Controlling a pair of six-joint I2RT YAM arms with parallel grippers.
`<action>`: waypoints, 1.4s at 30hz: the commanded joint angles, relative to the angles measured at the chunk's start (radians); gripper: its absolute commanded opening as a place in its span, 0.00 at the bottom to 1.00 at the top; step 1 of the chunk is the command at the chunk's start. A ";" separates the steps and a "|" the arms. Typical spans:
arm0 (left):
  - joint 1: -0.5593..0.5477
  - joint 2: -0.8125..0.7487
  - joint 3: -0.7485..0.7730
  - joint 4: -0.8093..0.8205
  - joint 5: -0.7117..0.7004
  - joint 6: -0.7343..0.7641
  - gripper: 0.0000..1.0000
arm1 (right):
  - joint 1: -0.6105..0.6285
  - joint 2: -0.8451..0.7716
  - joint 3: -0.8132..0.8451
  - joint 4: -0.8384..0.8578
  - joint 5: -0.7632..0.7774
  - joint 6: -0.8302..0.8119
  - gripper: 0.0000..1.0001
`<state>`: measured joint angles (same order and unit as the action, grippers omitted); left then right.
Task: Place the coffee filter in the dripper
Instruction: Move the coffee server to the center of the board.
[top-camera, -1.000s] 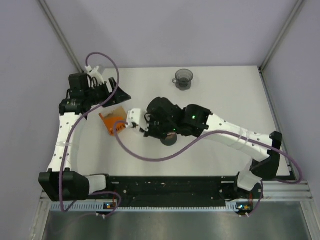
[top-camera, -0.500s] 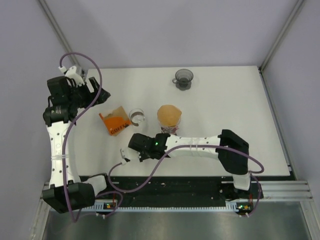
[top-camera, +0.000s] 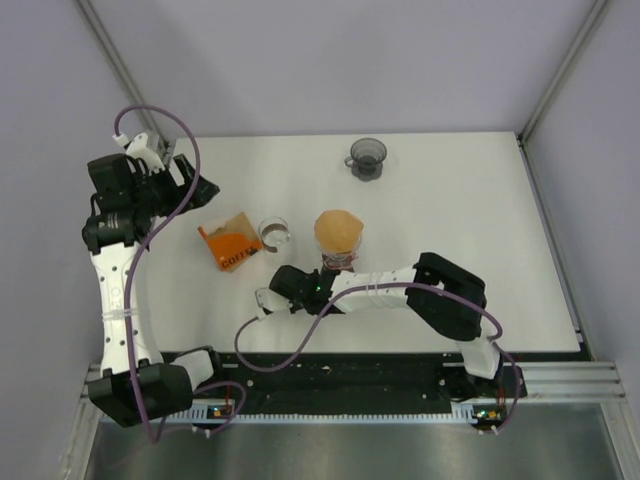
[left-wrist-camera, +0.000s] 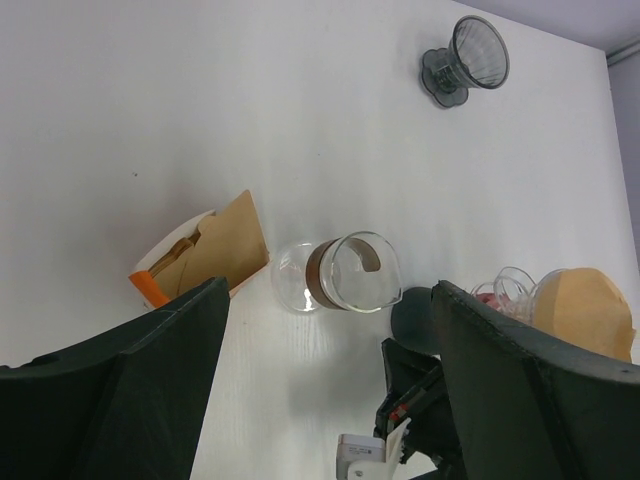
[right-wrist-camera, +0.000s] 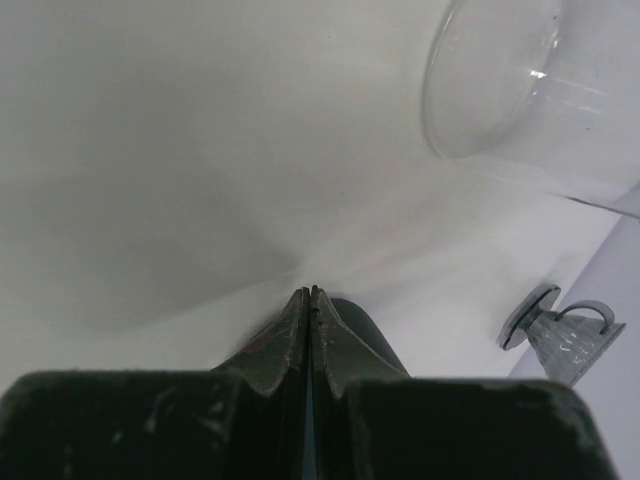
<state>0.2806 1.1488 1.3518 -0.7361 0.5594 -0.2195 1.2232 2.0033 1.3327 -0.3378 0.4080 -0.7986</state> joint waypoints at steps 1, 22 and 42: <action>0.015 -0.012 -0.005 0.035 0.040 -0.011 0.87 | -0.030 -0.008 -0.042 0.103 0.055 -0.019 0.00; 0.037 0.008 -0.011 0.047 0.099 -0.024 0.87 | -0.421 -0.233 -0.480 0.296 0.224 -0.008 0.00; 0.038 0.008 -0.020 -0.017 0.050 0.187 0.86 | -0.479 -0.405 -0.123 0.163 -0.271 0.287 0.24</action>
<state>0.3130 1.1568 1.3216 -0.7376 0.6476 -0.1219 0.7254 1.6947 1.0893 -0.1551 0.3981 -0.6613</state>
